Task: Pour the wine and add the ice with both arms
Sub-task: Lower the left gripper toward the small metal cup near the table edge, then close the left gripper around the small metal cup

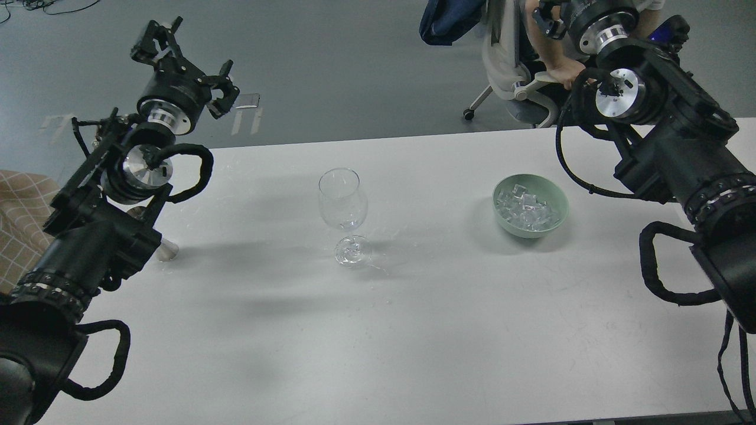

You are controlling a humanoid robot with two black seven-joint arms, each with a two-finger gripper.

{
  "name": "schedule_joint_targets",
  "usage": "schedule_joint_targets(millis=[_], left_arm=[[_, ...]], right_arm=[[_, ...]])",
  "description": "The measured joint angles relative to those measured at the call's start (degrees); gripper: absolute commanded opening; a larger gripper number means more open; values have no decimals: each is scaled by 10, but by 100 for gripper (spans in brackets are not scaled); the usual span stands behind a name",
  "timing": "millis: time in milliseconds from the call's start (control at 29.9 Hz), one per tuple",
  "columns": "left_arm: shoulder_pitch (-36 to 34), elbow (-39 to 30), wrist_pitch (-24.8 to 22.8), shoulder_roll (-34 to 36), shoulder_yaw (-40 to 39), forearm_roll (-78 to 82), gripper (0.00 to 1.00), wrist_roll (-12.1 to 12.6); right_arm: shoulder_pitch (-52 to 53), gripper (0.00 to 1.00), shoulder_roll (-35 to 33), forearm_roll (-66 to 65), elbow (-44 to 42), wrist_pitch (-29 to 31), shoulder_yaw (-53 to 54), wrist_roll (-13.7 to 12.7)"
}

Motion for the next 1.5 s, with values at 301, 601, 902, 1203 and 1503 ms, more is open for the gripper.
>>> schedule_joint_targets(millis=[301,601,902,1203,1503], left_arm=[[88,-165,38,38,-68,-103,98,34],[234,-351,108,130,-128,-175,98,88],[447,-505,107,102,-271,-182,97,121],[616,-597,103,15,-321,-180,83,119],[652,-559,96,-16,-334,-175,72,120]], right_arm=[[-33,100,-26,0,46,-5,1,0],[-51,100,-27,-1,49,-9,1,1],[-59,100,-27,-2,49,-9,1,1],[-61,100,-25,-2,50,-28,1,0],[-75,100,-27,-1,57,-57,1,0]])
